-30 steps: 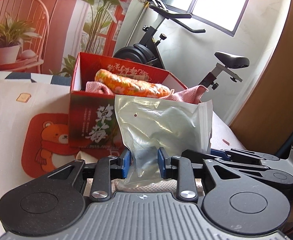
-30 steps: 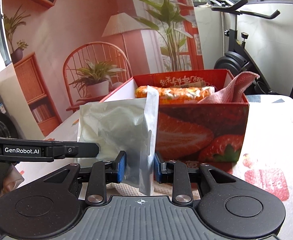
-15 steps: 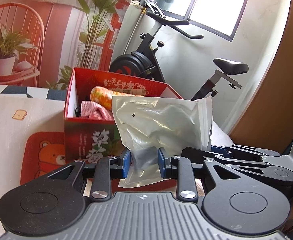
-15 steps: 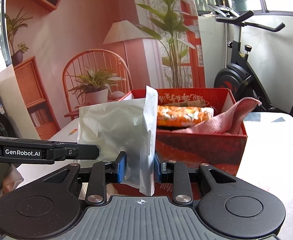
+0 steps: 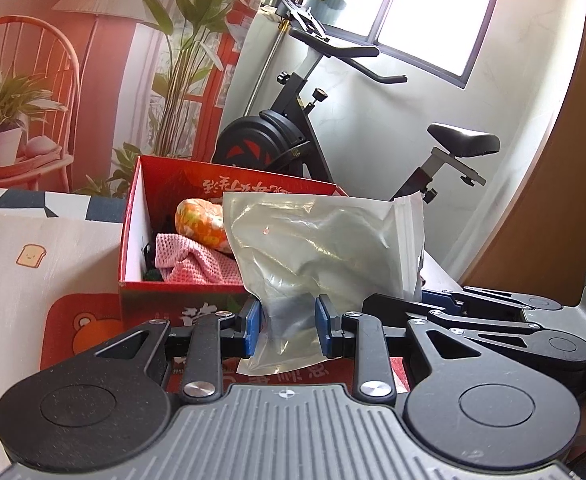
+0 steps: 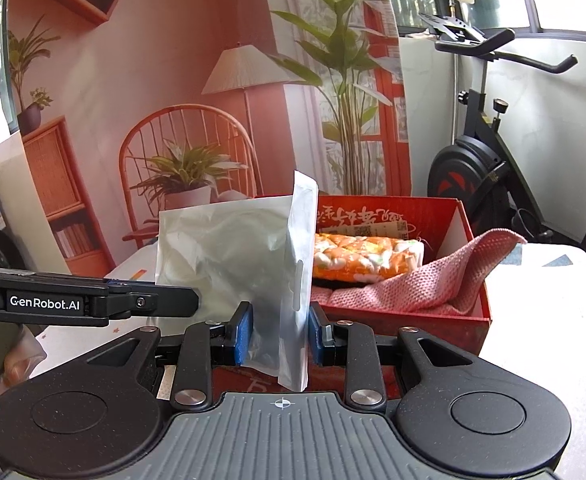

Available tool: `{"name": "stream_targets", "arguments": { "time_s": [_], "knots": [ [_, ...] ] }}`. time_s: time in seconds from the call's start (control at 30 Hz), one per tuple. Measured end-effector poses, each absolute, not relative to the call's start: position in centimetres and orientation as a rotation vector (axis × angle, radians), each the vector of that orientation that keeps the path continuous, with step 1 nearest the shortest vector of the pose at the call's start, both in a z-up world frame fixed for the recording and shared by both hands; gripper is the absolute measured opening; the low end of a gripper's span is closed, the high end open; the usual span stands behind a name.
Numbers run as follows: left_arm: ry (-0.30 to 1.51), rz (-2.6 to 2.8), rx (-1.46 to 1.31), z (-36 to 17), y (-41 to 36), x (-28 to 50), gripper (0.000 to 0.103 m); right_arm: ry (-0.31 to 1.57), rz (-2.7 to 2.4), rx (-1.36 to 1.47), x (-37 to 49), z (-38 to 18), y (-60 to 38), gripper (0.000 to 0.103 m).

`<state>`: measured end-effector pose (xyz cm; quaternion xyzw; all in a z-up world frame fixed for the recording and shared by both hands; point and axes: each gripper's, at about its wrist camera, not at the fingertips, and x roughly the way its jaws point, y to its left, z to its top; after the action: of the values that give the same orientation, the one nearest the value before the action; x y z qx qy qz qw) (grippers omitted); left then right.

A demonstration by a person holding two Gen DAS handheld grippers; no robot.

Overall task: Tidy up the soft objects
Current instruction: 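Lift the foil packet with both tools, lower it into the box, open both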

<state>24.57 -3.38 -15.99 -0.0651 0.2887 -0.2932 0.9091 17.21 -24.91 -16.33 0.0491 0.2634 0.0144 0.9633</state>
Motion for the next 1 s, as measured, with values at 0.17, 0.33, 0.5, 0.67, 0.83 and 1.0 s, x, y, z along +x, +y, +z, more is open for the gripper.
{"name": "stream_targets", "arguments": {
  "time_s": [0.17, 0.33, 0.5, 0.67, 0.83, 1.0],
  "knots": [
    [0.594, -0.606, -0.126, -15.7, -3.8, 25.5, 0.030, 0.534, 0.033, 0.087, 18.3, -15.9, -25.3, 0.026],
    [0.588, -0.608, -0.112, -15.0, -4.5, 27.5, 0.030, 0.530, 0.039, 0.082, 20.1, -15.2, -26.3, 0.026],
    [0.584, -0.600, -0.108, -14.4, -5.0, 30.0, 0.030, 0.528, 0.046, 0.048, 23.1, -14.3, -27.3, 0.026],
    [0.597, -0.574, -0.124, -14.0, -5.8, 32.9, 0.030, 0.532, 0.046, 0.041, 26.6, -14.0, -28.4, 0.026],
    [0.644, -0.544, -0.119, -14.9, -6.6, 35.5, 0.031, 0.574, 0.043, 0.073, 30.2, -15.2, -29.7, 0.026],
    [0.724, -0.541, -0.104, -16.4, -7.4, 37.0, 0.031, 0.645, 0.024, 0.140, 32.1, -17.4, -31.1, 0.026]
  ]
}}
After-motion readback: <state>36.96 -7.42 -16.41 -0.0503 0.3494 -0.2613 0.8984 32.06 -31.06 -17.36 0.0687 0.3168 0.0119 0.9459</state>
